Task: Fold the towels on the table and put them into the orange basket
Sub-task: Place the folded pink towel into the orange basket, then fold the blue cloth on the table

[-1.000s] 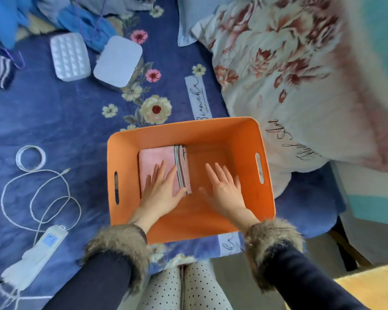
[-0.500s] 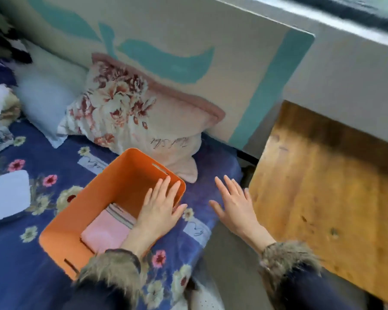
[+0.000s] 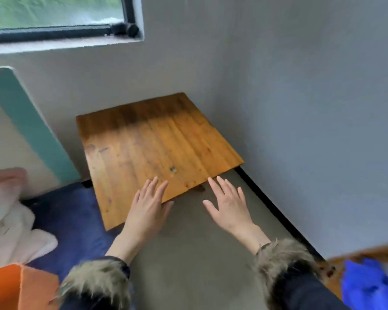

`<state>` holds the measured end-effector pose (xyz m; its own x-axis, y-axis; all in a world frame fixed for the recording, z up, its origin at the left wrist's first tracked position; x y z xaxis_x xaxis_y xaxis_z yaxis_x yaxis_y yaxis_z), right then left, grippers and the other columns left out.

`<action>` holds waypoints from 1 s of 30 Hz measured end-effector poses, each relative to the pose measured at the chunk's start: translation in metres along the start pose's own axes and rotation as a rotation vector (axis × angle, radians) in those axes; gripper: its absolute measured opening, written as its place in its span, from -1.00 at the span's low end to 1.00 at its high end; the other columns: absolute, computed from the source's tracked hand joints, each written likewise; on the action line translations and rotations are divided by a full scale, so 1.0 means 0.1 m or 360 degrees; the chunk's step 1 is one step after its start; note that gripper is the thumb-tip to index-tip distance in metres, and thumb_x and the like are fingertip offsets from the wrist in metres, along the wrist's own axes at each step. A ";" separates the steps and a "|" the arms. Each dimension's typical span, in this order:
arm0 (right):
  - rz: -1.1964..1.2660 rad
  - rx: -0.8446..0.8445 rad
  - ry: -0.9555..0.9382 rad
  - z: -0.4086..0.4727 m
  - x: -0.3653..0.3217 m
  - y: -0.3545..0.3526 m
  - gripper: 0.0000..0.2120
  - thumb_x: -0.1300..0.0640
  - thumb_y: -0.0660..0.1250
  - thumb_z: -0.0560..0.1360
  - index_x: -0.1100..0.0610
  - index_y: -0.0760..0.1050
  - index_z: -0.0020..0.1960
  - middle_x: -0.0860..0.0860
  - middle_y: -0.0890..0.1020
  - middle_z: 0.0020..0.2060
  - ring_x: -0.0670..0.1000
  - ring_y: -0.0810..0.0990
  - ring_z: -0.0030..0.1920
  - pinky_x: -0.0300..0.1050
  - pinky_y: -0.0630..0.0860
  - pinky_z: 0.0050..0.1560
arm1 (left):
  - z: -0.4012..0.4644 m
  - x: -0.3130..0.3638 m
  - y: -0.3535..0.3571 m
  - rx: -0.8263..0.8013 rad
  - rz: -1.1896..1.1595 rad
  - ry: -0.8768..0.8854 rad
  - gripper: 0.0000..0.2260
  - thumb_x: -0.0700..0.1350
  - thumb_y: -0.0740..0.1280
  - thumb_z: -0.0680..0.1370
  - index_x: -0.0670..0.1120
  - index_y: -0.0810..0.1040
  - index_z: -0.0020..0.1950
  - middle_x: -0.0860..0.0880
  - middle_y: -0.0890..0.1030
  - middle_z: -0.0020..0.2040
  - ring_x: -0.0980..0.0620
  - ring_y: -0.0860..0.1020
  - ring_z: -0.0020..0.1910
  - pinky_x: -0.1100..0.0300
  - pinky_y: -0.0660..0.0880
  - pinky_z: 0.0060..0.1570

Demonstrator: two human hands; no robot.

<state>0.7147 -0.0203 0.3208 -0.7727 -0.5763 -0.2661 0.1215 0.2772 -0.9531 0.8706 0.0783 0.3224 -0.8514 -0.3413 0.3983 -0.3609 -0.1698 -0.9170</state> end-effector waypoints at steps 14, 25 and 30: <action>0.0108 0.0347 0.1100 -3.11 3.66 -0.56 -0.42 -0.17 0.03 0.56 0.00 0.05 0.51 0.03 0.15 0.50 0.03 0.09 0.49 0.10 0.04 0.44 | -0.69 4.20 1.88 -0.0465 -0.0057 0.1040 -0.52 -0.06 0.29 0.54 -0.09 0.29 0.44 -0.15 0.25 0.47 -0.16 0.16 0.48 0.00 0.16 0.40; 0.0350 0.0310 0.1662 -4.44 5.40 0.01 -0.46 -0.07 0.07 0.60 0.03 0.02 0.52 0.03 0.13 0.50 0.04 0.07 0.50 0.11 0.09 0.45 | -1.24 5.92 3.53 -0.1023 -0.0062 0.1363 -0.55 0.00 0.18 0.58 -0.06 0.25 0.45 -0.05 0.26 0.46 -0.05 0.18 0.47 0.09 0.21 0.36; 0.0405 0.0060 0.1718 -4.45 6.12 0.50 -0.46 -0.07 0.05 0.60 0.04 -0.01 0.51 0.03 0.09 0.51 0.04 0.04 0.50 0.11 0.04 0.45 | -1.14 6.27 4.53 -0.1359 0.0132 0.1321 -0.57 -0.04 0.17 0.59 -0.05 0.23 0.45 -0.04 0.27 0.44 -0.03 0.23 0.43 0.08 0.26 0.35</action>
<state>-0.0296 -0.0174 0.1743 -0.8572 0.4715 -0.2071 0.3587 0.2581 -0.8971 0.1299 -0.1071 0.1536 -0.7566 0.4332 0.4898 -0.1620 0.6016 -0.7822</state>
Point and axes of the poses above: each hand's wrist, its own z-axis towards the middle knuckle, its own y-axis out of the palm, x = y × z, the point moved 10 cm from there along z, towards the middle knuckle
